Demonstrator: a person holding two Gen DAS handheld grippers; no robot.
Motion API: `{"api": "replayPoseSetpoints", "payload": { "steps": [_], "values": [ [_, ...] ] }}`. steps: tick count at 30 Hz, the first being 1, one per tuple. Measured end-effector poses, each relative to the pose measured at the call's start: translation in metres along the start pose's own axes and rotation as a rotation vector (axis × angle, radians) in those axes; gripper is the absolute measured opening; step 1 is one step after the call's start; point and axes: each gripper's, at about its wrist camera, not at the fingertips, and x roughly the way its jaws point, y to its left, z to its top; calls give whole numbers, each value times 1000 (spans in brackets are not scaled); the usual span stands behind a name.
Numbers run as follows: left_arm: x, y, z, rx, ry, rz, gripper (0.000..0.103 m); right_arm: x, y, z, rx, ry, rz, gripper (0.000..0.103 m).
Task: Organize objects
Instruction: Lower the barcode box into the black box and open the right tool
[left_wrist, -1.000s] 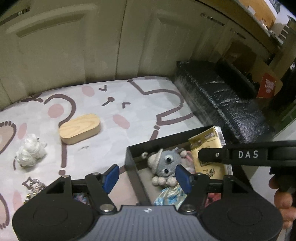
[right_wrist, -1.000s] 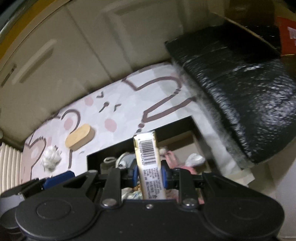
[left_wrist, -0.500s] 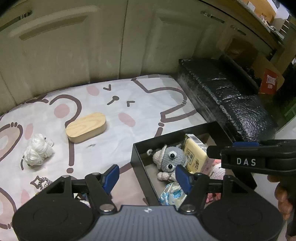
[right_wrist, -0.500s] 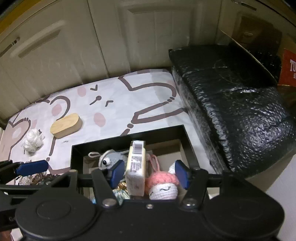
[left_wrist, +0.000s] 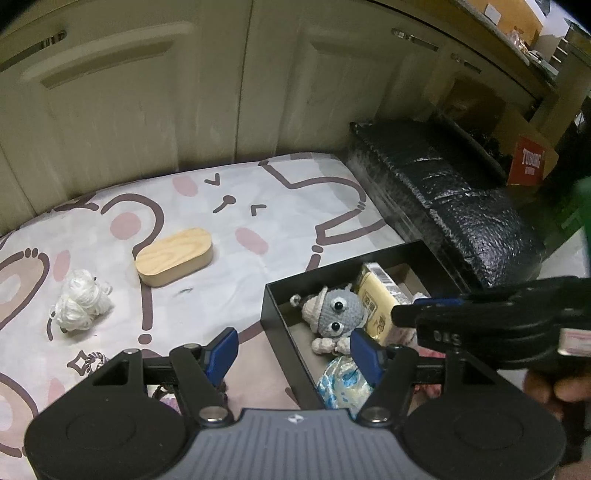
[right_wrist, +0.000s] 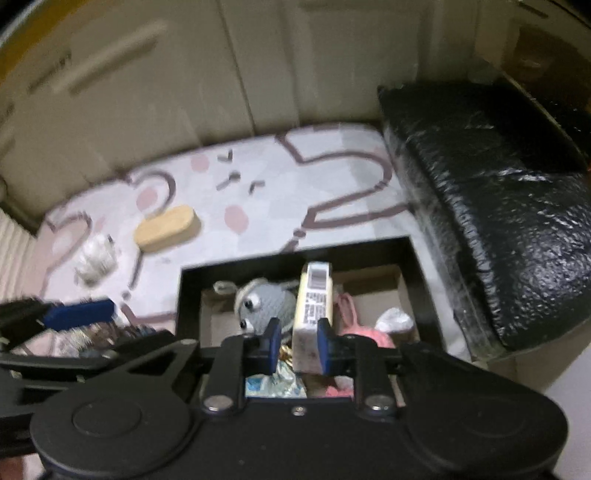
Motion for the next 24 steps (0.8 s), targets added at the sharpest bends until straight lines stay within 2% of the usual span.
{"api": "replayPoseSetpoints", "payload": {
  "steps": [4, 6, 11, 15, 21, 24],
  "values": [
    [1, 1, -1, 1, 8, 6, 67, 13, -2, 0, -28, 8, -105, 14],
    [2, 1, -1, -1, 10, 7, 67, 15, -10, -1, -1, 5, -89, 14],
    [1, -1, -2, 8, 18, 11, 67, 15, -6, -5, -50, 3, -102, 15],
    [-4, -1, -2, 7, 10, 14, 67, 10, -8, -4, -27, 7, -92, 15],
    [-18, 0, -1, -5, -12, 15, 67, -23, -12, -1, 27, -61, -50, 15],
    [-24, -2, -2, -4, -12, 21, 67, -40, -12, -3, 31, -86, -36, 19]
  ]
}}
